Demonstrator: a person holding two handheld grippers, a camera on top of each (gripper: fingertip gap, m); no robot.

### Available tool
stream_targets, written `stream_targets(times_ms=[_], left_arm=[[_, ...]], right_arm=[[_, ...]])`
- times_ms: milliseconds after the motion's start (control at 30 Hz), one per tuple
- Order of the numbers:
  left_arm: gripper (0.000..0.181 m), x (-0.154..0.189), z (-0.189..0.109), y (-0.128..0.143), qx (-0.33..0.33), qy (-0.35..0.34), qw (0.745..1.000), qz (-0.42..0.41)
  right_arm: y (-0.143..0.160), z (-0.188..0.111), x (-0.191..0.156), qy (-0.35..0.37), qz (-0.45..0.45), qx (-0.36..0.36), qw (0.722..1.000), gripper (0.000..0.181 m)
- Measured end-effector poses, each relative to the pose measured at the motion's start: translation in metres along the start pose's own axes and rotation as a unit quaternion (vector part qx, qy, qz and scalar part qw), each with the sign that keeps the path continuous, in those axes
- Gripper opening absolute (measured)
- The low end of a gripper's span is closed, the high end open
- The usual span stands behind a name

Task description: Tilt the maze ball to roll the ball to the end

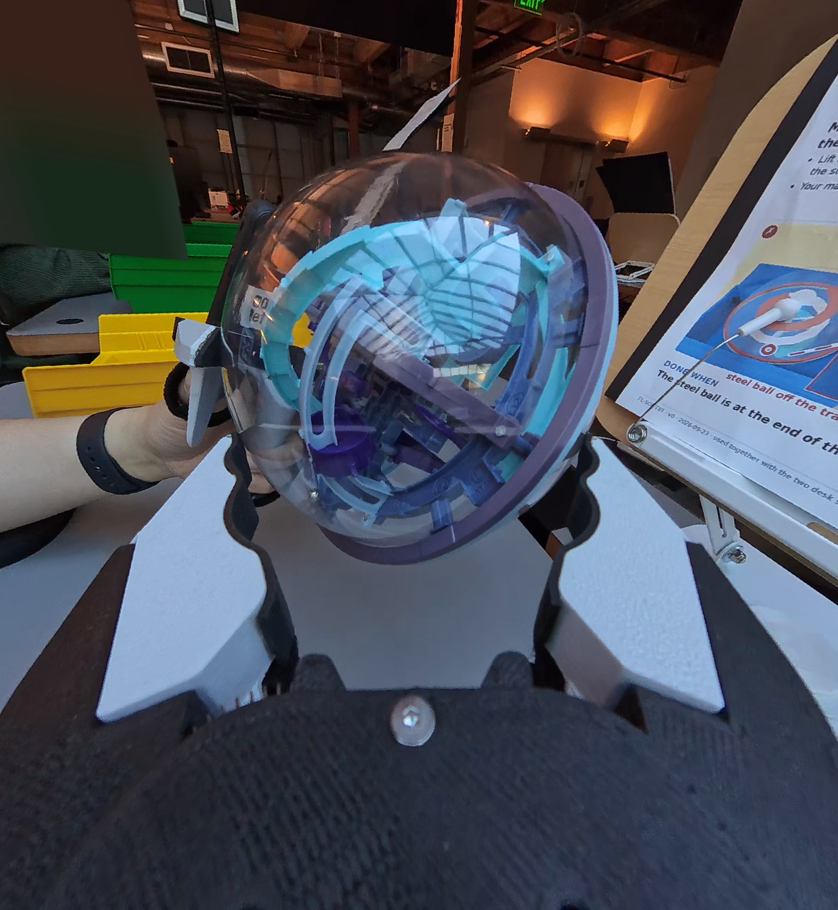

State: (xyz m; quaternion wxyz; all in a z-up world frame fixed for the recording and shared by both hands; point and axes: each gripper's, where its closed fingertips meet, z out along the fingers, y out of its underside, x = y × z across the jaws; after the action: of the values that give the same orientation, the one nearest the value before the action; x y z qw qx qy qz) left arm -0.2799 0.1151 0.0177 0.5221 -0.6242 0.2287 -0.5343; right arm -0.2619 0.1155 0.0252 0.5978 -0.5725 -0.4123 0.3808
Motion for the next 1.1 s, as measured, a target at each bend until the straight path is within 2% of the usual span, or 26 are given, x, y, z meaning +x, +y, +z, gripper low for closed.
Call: stream_targets(times_ms=[1100], left_arm=[[0.158, -0.019, 0.000, 0.019, -0.018, -0.011, 0.999, -0.038]], right_arm=[[0.025, 0.004, 0.008, -0.002, 0.038, -0.017, 0.999, 0.131]])
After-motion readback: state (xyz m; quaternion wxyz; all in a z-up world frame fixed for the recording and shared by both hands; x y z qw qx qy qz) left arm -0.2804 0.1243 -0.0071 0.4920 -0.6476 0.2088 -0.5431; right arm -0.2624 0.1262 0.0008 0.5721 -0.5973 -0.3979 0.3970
